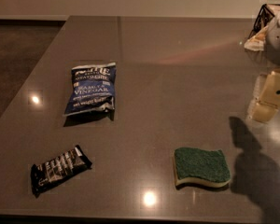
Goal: Pick sponge
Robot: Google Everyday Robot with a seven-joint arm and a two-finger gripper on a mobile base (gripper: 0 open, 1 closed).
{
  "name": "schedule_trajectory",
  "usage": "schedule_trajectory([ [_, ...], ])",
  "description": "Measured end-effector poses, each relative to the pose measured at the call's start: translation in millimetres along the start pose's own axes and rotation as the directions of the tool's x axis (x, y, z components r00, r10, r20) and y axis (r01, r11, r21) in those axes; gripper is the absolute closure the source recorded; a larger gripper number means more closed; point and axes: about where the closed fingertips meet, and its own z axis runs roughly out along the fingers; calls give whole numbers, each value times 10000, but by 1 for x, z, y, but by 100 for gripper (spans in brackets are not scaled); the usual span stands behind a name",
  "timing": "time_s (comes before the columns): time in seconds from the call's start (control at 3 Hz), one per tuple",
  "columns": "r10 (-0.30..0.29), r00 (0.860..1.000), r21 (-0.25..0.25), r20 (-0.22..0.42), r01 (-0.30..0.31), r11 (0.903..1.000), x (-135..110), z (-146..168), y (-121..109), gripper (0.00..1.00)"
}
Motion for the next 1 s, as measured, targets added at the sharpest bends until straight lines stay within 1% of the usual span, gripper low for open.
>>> schedule_trajectory([
  [0.33,0,10000,2,1,0,10000,0,0,0,0],
  [0.67,-148,9998,-383,128,153,9991,-1,11,13,0],
  [1.0,-428,9984,-1001,365,462,9939,-3,33,40,0],
])
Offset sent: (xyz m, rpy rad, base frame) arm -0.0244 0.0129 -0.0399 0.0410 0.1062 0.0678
